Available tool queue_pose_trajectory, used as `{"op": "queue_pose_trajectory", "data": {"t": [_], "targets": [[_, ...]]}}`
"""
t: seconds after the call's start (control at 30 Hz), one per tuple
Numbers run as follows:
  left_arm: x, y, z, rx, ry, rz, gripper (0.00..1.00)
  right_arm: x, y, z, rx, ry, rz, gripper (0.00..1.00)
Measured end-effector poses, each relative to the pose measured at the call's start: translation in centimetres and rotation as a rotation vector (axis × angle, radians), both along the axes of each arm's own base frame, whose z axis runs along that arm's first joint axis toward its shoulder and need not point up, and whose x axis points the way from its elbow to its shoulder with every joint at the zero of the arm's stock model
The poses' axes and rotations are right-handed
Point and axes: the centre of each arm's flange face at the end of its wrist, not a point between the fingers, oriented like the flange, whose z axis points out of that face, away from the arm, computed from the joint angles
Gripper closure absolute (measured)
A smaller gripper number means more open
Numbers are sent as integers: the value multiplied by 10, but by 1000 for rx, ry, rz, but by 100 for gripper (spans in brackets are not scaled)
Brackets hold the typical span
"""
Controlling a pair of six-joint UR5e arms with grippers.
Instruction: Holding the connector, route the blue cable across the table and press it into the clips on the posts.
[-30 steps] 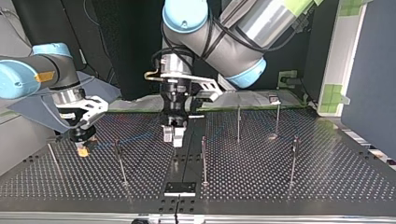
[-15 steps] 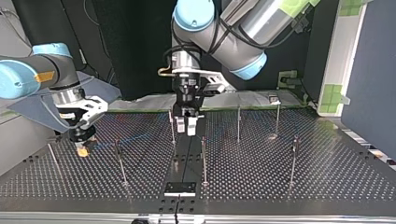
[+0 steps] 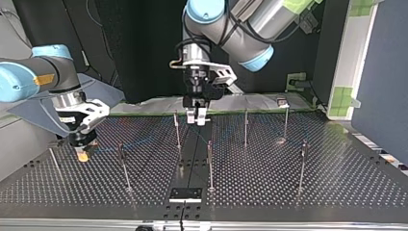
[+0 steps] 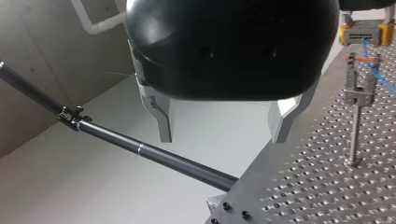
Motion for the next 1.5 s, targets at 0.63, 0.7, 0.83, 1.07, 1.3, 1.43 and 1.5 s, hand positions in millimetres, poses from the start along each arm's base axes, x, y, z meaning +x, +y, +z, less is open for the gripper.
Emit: {"op": "queue_pose_trajectory", "data": {"t": [0.63, 0.7, 0.83, 1.07, 1.3, 1.43, 1.5], "targets": [[-19, 12, -79, 106, 20, -7, 0, 3, 2, 0, 2, 0, 6, 100], [-23, 13, -92, 124, 36, 4, 0, 3, 2, 0, 2, 1, 6, 100], [-33, 13, -123, 129, 73, 16, 0, 3, 2, 0, 2, 1, 6, 100], [-55, 15, -174, 144, 129, 15, 0, 1, 1, 0, 1, 3, -1, 100], [-80, 18, -221, 183, 175, -9, 0, 0, 0, -1, 1, 4, -5, 100], [-93, 26, -248, 206, 205, -10, 0, 0, 1, -1, 2, 4, -5, 100], [-99, 30, -259, 217, 218, -8, 0, 0, 1, -1, 2, 4, -4, 100]]}}
